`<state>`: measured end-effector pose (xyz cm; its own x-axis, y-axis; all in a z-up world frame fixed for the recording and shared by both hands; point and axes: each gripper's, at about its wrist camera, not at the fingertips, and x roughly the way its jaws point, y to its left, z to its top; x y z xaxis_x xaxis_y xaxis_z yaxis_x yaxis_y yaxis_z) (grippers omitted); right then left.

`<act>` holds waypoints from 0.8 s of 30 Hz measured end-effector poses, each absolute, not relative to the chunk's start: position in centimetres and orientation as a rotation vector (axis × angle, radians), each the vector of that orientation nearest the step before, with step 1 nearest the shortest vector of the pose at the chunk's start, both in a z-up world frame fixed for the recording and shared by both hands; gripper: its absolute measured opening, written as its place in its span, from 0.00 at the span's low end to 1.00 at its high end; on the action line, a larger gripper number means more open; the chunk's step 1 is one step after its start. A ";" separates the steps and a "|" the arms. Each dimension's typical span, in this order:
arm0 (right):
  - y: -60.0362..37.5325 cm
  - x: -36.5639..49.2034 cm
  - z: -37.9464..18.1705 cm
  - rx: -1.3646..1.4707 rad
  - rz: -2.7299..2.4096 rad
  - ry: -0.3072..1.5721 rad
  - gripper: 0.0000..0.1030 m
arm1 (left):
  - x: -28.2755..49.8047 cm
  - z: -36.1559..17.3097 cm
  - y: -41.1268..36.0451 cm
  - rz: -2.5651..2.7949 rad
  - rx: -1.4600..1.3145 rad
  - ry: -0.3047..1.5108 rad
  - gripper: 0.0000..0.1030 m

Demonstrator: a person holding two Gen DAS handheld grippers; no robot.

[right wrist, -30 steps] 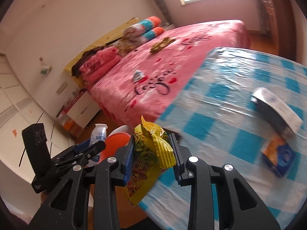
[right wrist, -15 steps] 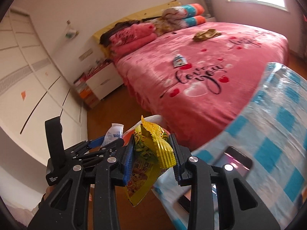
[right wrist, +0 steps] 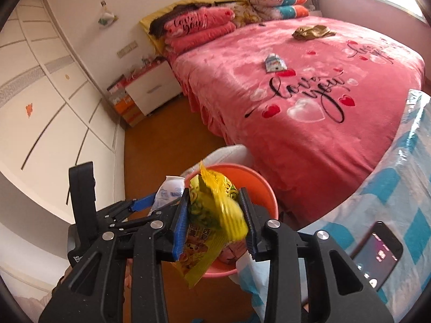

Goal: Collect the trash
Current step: 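Open both tools over the orange bucket to drop bottle and snack bag, then move both tools back over the table toward the milk carton and tissue pack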

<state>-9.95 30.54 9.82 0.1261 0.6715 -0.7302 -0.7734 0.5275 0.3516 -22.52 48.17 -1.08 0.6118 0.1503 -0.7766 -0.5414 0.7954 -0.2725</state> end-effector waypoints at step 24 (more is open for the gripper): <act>21.9 -9.5 12.5 -0.020 0.883 0.833 0.80 | -20.7 1.8 44.7 0.406 -0.445 0.807 0.83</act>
<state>-9.53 21.92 12.54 0.3493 0.6744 -0.6506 -0.6889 0.6554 0.3095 -20.71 44.70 1.78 0.6254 0.1759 -0.7602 -0.5059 0.8332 -0.2234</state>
